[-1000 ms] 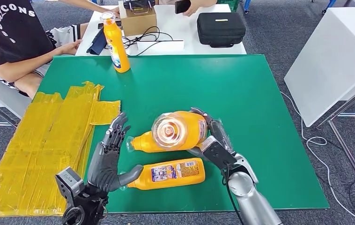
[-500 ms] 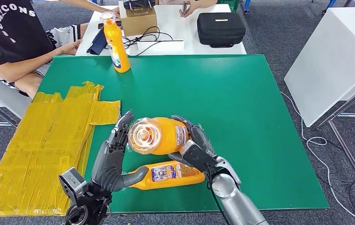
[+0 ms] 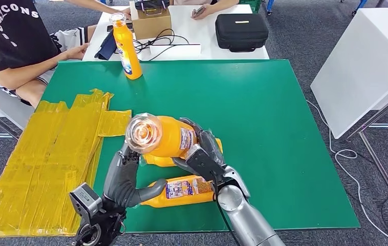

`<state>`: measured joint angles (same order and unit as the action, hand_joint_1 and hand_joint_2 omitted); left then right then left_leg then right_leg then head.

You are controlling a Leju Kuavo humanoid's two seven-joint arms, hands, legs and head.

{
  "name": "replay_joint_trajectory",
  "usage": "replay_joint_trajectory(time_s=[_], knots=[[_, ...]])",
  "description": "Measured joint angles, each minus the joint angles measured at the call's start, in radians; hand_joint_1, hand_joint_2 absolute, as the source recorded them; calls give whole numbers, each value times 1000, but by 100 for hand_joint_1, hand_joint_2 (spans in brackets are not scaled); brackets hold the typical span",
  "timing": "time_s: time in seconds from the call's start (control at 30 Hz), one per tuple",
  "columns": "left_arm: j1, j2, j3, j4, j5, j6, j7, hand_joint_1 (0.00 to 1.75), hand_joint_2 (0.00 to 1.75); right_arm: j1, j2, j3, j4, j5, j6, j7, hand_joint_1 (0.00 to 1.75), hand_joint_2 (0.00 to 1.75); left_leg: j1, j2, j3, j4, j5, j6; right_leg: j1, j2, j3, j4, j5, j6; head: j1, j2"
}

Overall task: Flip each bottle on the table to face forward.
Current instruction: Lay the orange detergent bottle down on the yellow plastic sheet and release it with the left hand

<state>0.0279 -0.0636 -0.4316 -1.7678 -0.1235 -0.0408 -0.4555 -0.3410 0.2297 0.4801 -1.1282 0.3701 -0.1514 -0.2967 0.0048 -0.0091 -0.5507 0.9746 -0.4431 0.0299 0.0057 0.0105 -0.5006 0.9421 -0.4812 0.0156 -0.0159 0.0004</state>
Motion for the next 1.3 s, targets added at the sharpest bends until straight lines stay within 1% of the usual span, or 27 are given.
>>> replay_joint_trajectory(time_s=[0.17, 0.53, 0.67, 0.73, 0.83, 0.97, 1.03, 1.13, 1.3], knots=[[-1, -5, -3, 0, -4, 3, 1, 0, 175, -5, 14, 1, 9, 1, -1, 0, 175, 175, 0, 0, 0, 0, 0, 0, 0, 0, 0, 0, 0, 0, 0, 0], [-3, -8, -4, 0, -10, 9, 2, 0, 175, -9, 24, 3, 19, 4, -2, 1, 175, 175, 0, 0, 0, 0, 0, 0, 0, 0, 0, 0, 0, 0, 0, 0], [-3, -15, -4, 0, -17, 18, 6, 0, 175, -15, 39, 14, 24, 16, 17, 1, 175, 175, 0, 0, 0, 0, 0, 0, 0, 0, 0, 0, 0, 0, 0, 0], [-3, -18, -3, -1, -22, 24, 8, 0, 175, -18, 47, 29, 27, 13, 56, 2, 175, 175, 0, 0, 0, 0, 0, 0, 0, 0, 0, 0, 0, 0, 0, 0], [-3, -22, 2, -3, -25, 26, 9, 0, 175, -19, 51, 50, 29, -6, 149, 0, 175, 175, 0, 0, 0, 0, 0, 0, 0, 0, 0, 0, 0, 0, 0, 0], [-14, -25, 17, 2, -7, -2, 9, 0, 175, -16, 40, 75, 25, -55, 329, -23, 175, 175, 0, -1, 0, 0, 0, 0, 0, 0, 0, 0, 0, 0, 0, 0], [-20, -27, 25, 12, 3, -19, 1, 0, 175, -12, 25, 78, 18, -66, 387, -44, 175, 175, 0, -1, 0, 0, 0, 0, 0, 0, 0, 0, 0, 0, 0, 0], [-22, -32, 36, 27, 6, -31, -7, 0, 175, -1, 5, 78, 3, -55, 411, -60, 175, 175, 0, 0, 0, 0, 0, 0, 0, 0, 0, 0, 0, 0, 0, 0], [-24, -36, 45, 42, 6, -38, -11, 0, 175, 22, -11, 78, -39, -7, 411, -46, 175, 175, 0, 0, 0, 0, 0, 0, -1, 0, 0, 0, 0, 0, 0, 0]])
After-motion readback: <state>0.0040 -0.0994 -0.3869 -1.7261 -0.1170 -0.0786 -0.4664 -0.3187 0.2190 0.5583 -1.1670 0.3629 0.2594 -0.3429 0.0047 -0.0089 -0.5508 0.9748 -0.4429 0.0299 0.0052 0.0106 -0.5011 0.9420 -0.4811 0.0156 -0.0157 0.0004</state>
